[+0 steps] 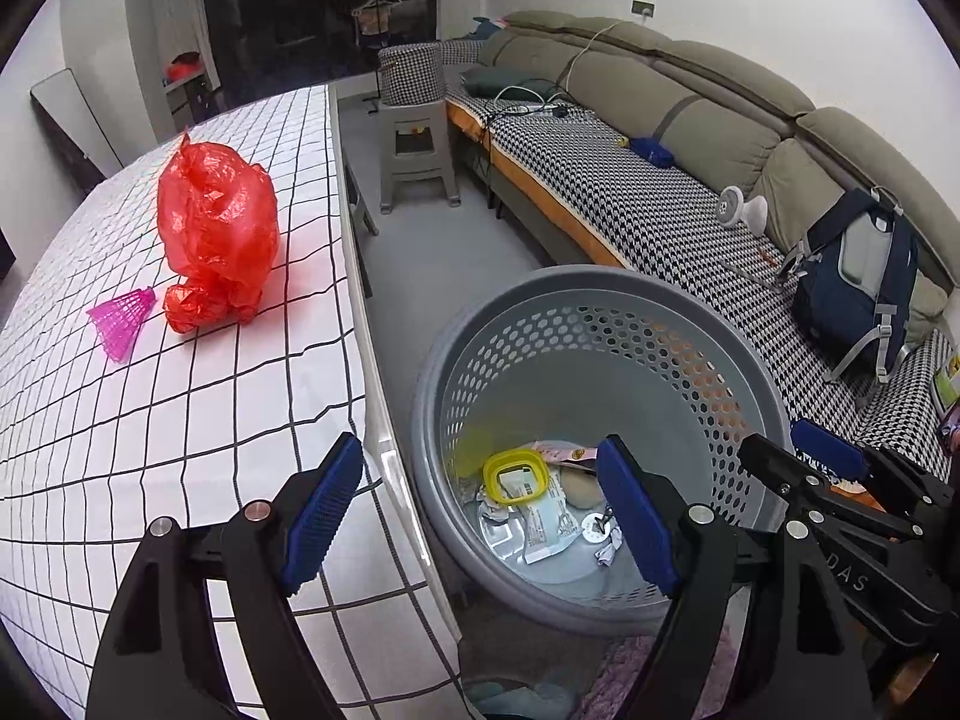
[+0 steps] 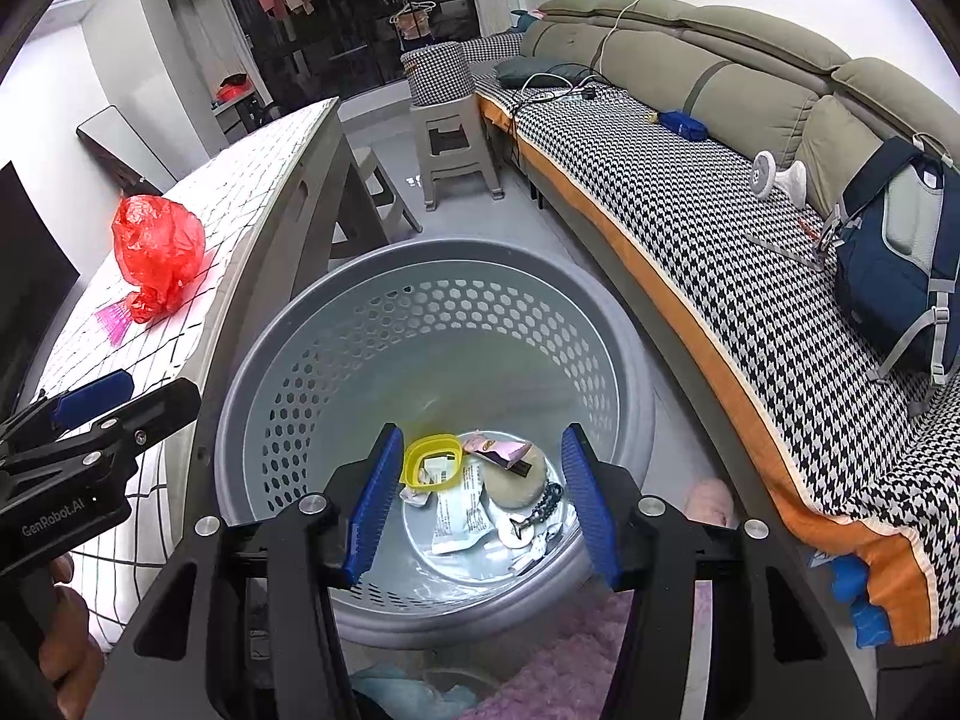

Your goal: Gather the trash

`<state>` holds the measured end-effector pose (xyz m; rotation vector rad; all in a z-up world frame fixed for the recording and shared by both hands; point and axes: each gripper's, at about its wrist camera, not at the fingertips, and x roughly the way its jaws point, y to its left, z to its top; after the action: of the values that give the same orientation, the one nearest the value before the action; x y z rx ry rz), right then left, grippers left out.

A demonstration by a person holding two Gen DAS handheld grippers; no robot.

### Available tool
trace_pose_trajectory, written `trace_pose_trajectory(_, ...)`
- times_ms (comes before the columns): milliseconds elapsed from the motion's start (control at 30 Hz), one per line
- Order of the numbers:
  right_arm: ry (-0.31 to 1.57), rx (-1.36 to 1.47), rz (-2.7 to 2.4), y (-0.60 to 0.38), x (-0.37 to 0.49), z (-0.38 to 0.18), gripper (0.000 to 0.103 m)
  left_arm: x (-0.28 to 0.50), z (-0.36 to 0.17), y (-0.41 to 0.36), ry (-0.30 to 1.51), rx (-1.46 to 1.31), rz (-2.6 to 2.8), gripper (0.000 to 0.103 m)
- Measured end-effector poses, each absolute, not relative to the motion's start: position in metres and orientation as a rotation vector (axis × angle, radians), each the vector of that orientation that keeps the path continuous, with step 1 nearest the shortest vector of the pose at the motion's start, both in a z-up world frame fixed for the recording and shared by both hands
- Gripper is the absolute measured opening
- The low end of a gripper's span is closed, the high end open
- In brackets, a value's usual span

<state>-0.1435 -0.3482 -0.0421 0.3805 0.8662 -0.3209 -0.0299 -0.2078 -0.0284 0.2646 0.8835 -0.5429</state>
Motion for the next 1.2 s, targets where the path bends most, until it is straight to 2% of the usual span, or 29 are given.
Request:
trace_pose_trajectory(300,0.850,0.369,-0.305,-0.334,-0.150,-0.035,0.053,-0.037,-0.023,-0.190,0.868,0.245,-0.526,0.079)
trace_pose_trajectory(700,0.807,0.348,-0.287,-0.309,-0.156,-0.025,0.059,-0.047,-0.019,-0.155,0.845,0.221,-0.500,0.080)
trace_pose_trajectory(1200,0.782,0.316,-0.246,-0.268,-0.139,-0.020,0.060,-0.034,-0.020,-0.103,0.832,0.184,-0.432,0.080)
